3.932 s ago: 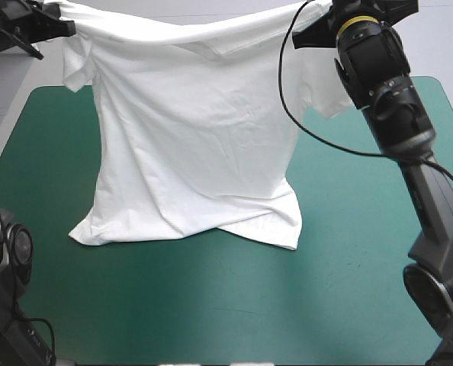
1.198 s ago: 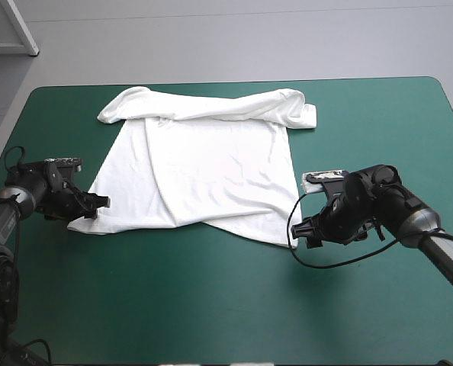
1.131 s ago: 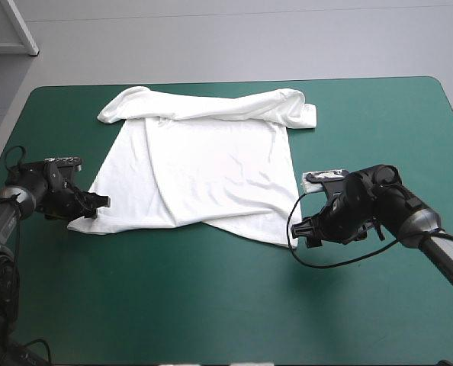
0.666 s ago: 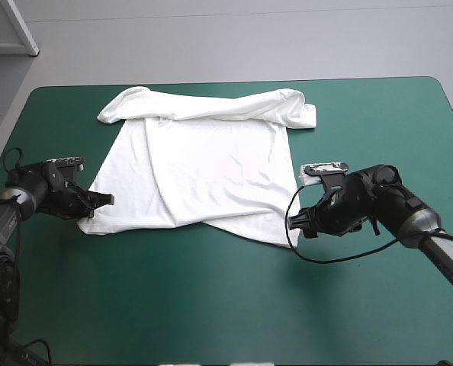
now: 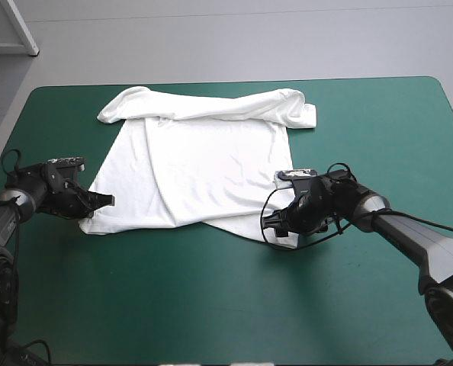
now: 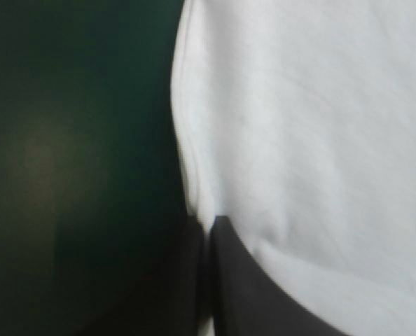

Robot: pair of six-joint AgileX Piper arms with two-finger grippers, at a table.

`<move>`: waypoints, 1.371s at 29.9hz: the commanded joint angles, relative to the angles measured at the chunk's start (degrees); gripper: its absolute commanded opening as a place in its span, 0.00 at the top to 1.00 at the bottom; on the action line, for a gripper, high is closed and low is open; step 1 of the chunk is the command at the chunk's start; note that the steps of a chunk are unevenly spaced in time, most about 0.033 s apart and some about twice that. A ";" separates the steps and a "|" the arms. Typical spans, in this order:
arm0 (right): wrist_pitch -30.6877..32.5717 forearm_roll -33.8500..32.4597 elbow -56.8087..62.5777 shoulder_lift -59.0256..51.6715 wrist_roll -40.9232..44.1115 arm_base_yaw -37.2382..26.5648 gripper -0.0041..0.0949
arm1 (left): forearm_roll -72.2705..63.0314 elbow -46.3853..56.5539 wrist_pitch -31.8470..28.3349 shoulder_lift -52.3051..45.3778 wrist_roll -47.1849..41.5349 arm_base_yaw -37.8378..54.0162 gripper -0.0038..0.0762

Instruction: Fold the cloth

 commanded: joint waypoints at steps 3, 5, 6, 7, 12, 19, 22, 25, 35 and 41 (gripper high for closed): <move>-1.78 -5.06 -0.44 3.92 6.76 3.37 0.45 | 0.64 0.62 2.65 -1.93 -0.02 -0.27 0.96; -1.78 -6.82 -0.44 4.80 8.27 4.46 0.61 | 0.50 0.62 2.51 -2.73 -0.02 -0.27 0.96; -1.78 -7.28 -0.44 4.91 8.31 5.06 0.69 | 0.50 0.62 2.51 -3.17 -0.02 -0.27 0.96; -2.08 -7.88 -0.44 4.91 8.47 5.60 0.80 | 0.40 0.62 2.40 -3.57 -0.02 -0.27 0.96; -3.46 -13.53 -0.58 3.05 11.47 6.60 0.98 | 0.42 0.62 0.71 -7.05 -0.02 -0.27 0.96; 1.75 -23.17 -6.59 -9.63 14.88 6.60 0.98 | -5.30 -5.55 3.00 -16.58 2.38 -0.38 0.96; 6.95 -27.47 -13.21 -14.83 14.42 6.60 0.98 | -9.41 -11.96 6.87 -20.35 5.62 -0.46 0.96; 10.97 -31.73 -20.45 -18.86 13.57 6.60 0.98 | -10.27 -19.50 10.06 -23.68 6.01 -0.46 0.96; 14.00 -42.10 -46.71 -24.56 6.86 6.60 0.98 | -11.57 -48.48 10.41 -28.61 6.00 -0.46 0.96; 15.68 -42.23 -60.46 -24.65 2.78 6.60 0.98 | -9.21 -63.46 7.80 -27.57 6.00 -0.46 0.96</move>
